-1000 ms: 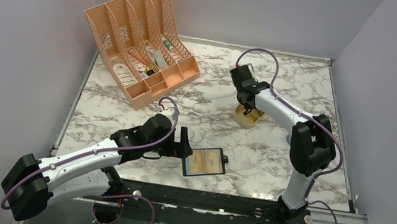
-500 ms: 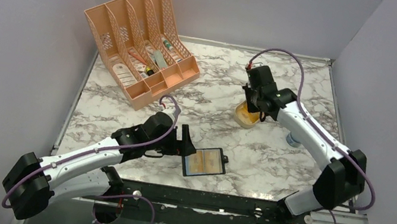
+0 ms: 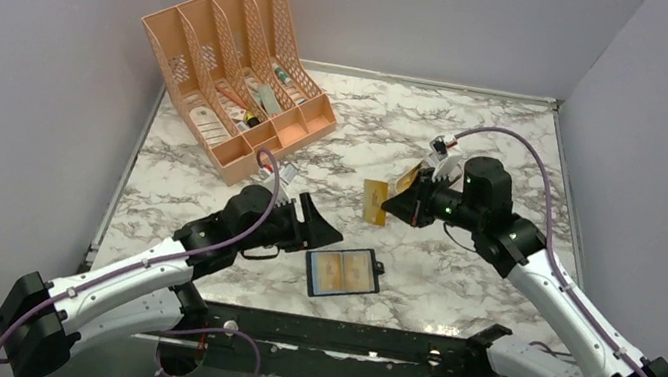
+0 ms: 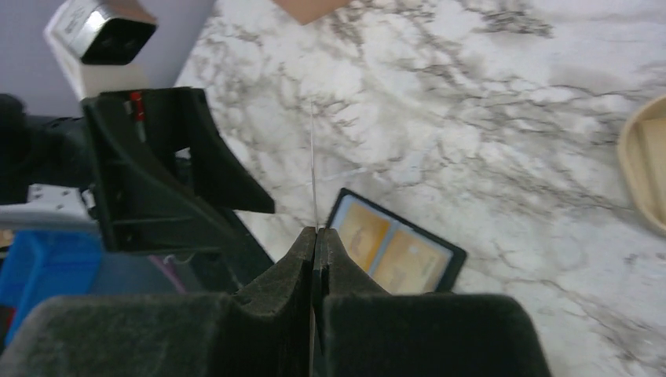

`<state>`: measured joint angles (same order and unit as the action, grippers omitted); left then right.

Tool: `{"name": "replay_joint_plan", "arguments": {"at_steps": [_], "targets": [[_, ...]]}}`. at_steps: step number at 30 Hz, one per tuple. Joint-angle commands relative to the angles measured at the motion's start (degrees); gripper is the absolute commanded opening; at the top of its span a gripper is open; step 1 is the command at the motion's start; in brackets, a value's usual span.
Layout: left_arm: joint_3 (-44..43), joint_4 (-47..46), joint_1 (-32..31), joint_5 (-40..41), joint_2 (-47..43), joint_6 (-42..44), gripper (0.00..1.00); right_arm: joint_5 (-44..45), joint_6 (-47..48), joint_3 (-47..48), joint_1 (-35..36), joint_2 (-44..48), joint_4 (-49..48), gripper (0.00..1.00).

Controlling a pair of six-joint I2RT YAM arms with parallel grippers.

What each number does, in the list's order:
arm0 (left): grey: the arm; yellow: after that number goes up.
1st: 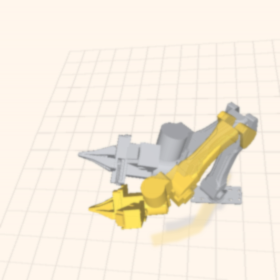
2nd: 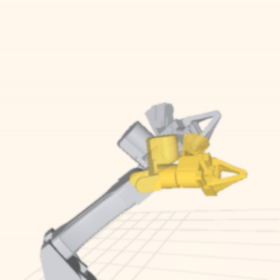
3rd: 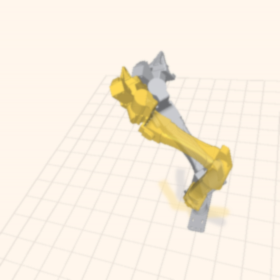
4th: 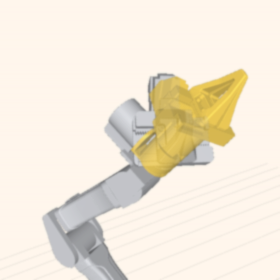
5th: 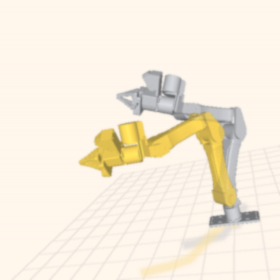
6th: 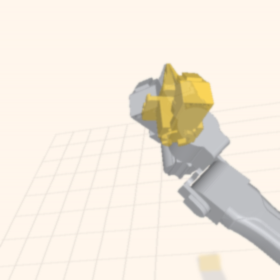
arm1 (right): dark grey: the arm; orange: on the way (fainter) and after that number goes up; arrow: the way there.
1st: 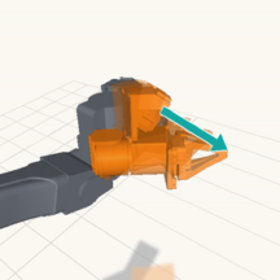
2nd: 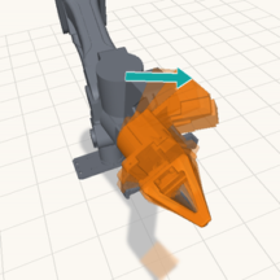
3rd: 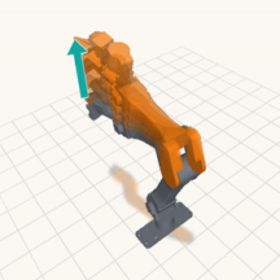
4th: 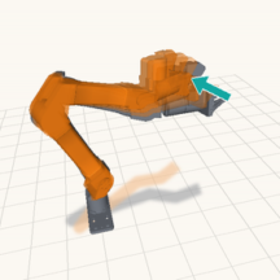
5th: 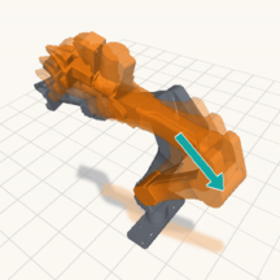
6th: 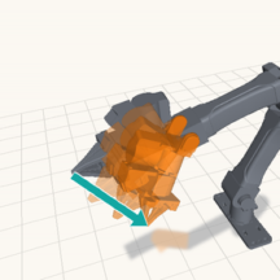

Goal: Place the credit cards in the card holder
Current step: Pick up the credit card from the storage box.

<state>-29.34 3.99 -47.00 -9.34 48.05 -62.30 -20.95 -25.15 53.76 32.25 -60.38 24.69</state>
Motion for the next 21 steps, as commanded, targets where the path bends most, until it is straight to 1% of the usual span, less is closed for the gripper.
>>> {"name": "replay_joint_plan", "arguments": {"at_steps": [1, 4, 8, 11, 17, 18, 21], "targets": [[3.6, -11.9, 0.0, -2.9, -2.7, -6.1, 0.6, -17.8, -10.5, -6.1, 0.3, 3.8, -14.5, 0.01], [5.9, -17.4, 0.0, -3.2, -3.3, -8.8, 0.52, -22.6, -15.5, -10.4, 0.3, 5.1, -20.9, 0.01], [7.4, -21.4, 0.0, -3.5, -3.5, -10.5, 0.46, -25.6, -17.9, -13.3, 0.3, 5.0, -23.9, 0.01], [7.6, -22.0, 0.0, -3.5, -3.2, -10.3, 0.43, -26.1, -18.2, -15.6, 0.3, 4.4, -25.4, 0.01], [8.0, -23.4, 0.0, -3.8, -2.5, -10.4, 0.35, -29.8, -21.4, -19.2, 0.4, 2.7, -31.7, 0.01], [8.1, -23.7, 0.0, -3.8, -2.4, -10.4, 0.32, -30.2, -21.8, -19.5, 0.4, 2.4, -32.4, 0.01], [8.4, -24.3, 0.1, -3.6, -2.5, -10.6, 0.2, -30.7, -22.2, -20.3, 0.4, 1.1, -33.1, 0.01]]}}
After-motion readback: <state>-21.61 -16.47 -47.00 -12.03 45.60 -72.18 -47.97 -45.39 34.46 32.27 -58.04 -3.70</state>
